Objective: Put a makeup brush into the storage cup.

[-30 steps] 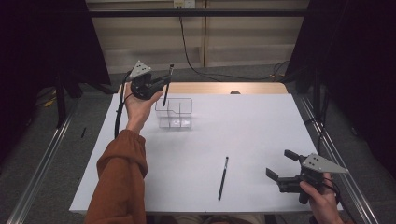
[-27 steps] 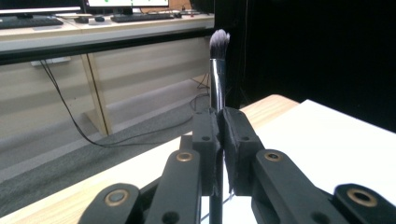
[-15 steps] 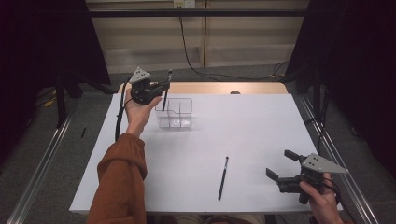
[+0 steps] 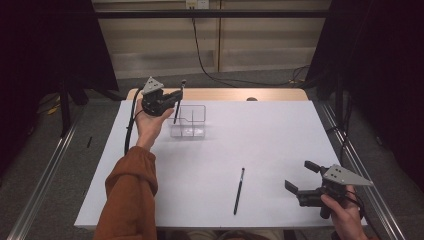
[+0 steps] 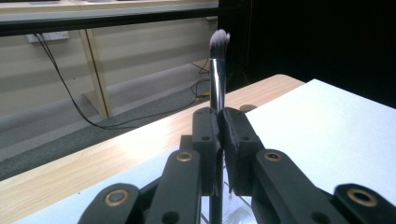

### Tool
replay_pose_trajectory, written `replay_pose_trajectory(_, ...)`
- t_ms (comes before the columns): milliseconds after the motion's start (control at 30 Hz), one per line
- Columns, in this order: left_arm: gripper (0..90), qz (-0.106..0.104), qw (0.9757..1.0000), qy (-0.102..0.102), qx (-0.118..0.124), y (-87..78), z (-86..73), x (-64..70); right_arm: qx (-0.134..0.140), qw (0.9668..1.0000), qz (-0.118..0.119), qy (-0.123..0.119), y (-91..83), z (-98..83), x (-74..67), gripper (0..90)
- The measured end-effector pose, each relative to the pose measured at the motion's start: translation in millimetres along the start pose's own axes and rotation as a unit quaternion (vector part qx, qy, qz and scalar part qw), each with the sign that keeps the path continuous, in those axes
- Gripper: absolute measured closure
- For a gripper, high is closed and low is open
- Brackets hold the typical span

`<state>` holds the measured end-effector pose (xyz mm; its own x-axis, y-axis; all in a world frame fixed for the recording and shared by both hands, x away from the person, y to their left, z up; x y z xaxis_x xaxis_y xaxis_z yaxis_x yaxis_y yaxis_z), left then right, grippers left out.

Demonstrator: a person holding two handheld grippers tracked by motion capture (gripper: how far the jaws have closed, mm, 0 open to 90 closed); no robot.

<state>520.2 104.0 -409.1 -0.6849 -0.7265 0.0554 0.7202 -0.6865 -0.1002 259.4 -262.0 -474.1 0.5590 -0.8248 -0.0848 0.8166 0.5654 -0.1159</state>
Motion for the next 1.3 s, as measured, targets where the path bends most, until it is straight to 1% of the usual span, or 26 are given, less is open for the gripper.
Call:
replay_pose_trajectory(133, 84.0, 0.006, 1.0, -0.002, -0.005, -2.1, -5.4, -3.2, 0.0, 1.0, 0.0, -0.001, -0.5, -0.1, 0.2, 0.0)
replay_pose_trajectory(233, 84.0, 0.006, 1.0, -0.003, -0.007, -2.7, -8.3, -3.6, 0.0, 1.0, 0.0, 0.0, -0.1, -0.1, 0.0, 0.0)
replay_pose_trajectory(267, 84.0, 0.006, 1.0, -0.006, -0.005, -2.5, -8.8, -3.3, 0.0, 1.0, 0.0, -0.002, 0.1, -0.1, 0.0, 0.0)
replay_pose_trajectory(333, 83.9, 0.006, 0.9999, -0.003, -0.008, -2.7, -9.9, -3.9, 0.0, 1.0, 0.0, -0.002, 0.1, 0.0, 0.0, 0.0)
replay_pose_trajectory(433, 84.0, 0.008, 0.9999, -0.008, -0.008, -2.6, -12.0, -4.9, -0.001, 1.0, 0.0, -0.001, -0.3, -0.2, 0.0, 0.0)
replay_pose_trajectory(467, 83.9, 0.007, 0.9999, -0.006, -0.008, -2.7, -12.7, -5.5, -0.001, 1.0, 0.0, -0.001, -0.4, -0.2, 0.1, 0.0)
replay_pose_trajectory(500, 84.0, 0.009, 0.9999, -0.009, -0.009, -2.8, -13.6, -5.3, -0.001, 1.0, 0.0, -0.001, -0.5, -0.3, 0.0, 0.0)
replay_pose_trajectory(733, 83.9, 0.01, 0.9999, -0.007, -0.011, -3.3, -16.0, -6.2, 0.0, 1.0, 0.002, -0.002, -0.1, -0.1, -0.2, 0.0)
replay_pose_trajectory(800, 83.9, 0.008, 0.9998, -0.013, -0.012, -3.7, -16.5, -5.9, 0.0, 1.0, 0.001, -0.001, 0.1, -0.1, -0.4, 0.0)
replay_pose_trajectory(867, 83.8, 0.011, 0.9998, -0.01, -0.013, -4.0, -17.1, -6.6, 0.0, 1.0, 0.001, -0.001, 0.0, -0.1, -0.2, 0.0)
replay_pose_trajectory(900, 83.8, 0.01, 0.9998, -0.012, -0.011, -4.0, -17.2, -6.6, 0.0, 1.0, 0.001, -0.001, 0.1, -0.1, -0.2, 0.0)
replay_pose_trajectory(1033, 83.3, 0.013, 0.9997, -0.012, -0.02, -4.4, -19.8, -8.2, -0.001, 1.0, 0.001, -0.001, 0.1, -0.2, -0.3, 0.0)
replay_pose_trajectory(1133, 79.4, 0.014, 0.9997, -0.013, -0.017, -4.7, -19.9, -8.9, 0.0, 1.0, 0.001, -0.002, 0.1, -0.1, 0.0, 0.0)
replay_pose_trajectory(1200, 79.1, 0.014, 0.9997, -0.011, -0.016, -4.9, -19.5, -9.0, 0.0, 1.0, 0.0, 0.0, 0.1, -0.2, 0.0, 0.0)
replay_pose_trajectory(1267, 74.2, 0.016, 0.9996, -0.015, -0.015, -5.0, -19.1, -9.2, 0.0, 1.0, 0.001, -0.001, 0.1, -0.1, -0.3, 0.0)
replay_pose_trajectory(1300, 72.0, 0.016, 0.9997, -0.014, -0.015, -5.3, -19.0, -9.3, 0.0, 1.0, 0.001, -0.001, 0.1, -0.1, -0.4, 0.0)
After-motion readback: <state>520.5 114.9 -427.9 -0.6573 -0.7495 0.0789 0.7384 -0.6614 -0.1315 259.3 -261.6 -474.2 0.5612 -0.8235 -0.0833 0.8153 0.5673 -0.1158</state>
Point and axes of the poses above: each handheld gripper's, and its own axes: y roughly forward along the jaws, z roughly out of its top, x roughly to its right, the point moved 8 cm from there along y, roughly forward along the jaws, and after that the axes turned 12 degrees about x, right-handed, at the moved point
